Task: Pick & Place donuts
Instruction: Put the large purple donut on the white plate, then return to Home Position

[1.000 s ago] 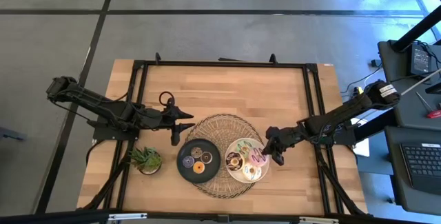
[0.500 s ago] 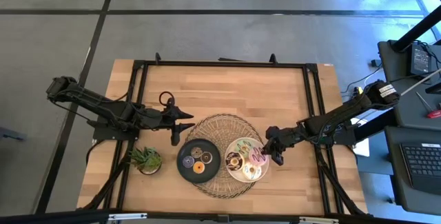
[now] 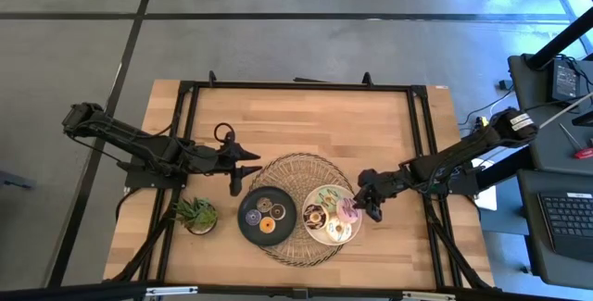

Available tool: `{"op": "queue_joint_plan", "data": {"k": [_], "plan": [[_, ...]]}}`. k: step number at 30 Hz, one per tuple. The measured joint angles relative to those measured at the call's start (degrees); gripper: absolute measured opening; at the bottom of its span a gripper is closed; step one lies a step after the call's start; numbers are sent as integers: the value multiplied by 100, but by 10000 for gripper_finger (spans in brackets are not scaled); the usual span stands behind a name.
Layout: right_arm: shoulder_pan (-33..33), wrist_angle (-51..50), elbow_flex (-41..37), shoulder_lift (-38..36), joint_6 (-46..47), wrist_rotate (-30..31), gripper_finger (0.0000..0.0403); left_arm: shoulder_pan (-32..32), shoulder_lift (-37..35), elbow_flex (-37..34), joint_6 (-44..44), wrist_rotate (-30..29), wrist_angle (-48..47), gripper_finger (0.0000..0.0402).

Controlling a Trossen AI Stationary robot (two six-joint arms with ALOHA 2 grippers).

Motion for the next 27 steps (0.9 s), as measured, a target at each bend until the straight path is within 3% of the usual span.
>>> {"op": "queue_joint_plan", "data": {"k": [7, 12, 15, 21, 27], "plan": [[-117, -709, 0, -544, -47, 2, 154, 0, 0, 0, 0, 48, 0, 150], [-257, -833, 0, -1112, -595, 4, 154, 0, 0, 0, -76, 84, -1, 152], [-392, -747, 0, -1478, -761, 85, 154, 0, 0, -1, -263, 414, 12, 150], [-656, -787, 4, -2350, -1799, 323, 154, 0, -279, 0, 344, 1295, 623, 150], [-961, -1152, 4, -2952, -2250, 421, 154, 0, -913, -55, 666, 1386, 462, 152]]}}
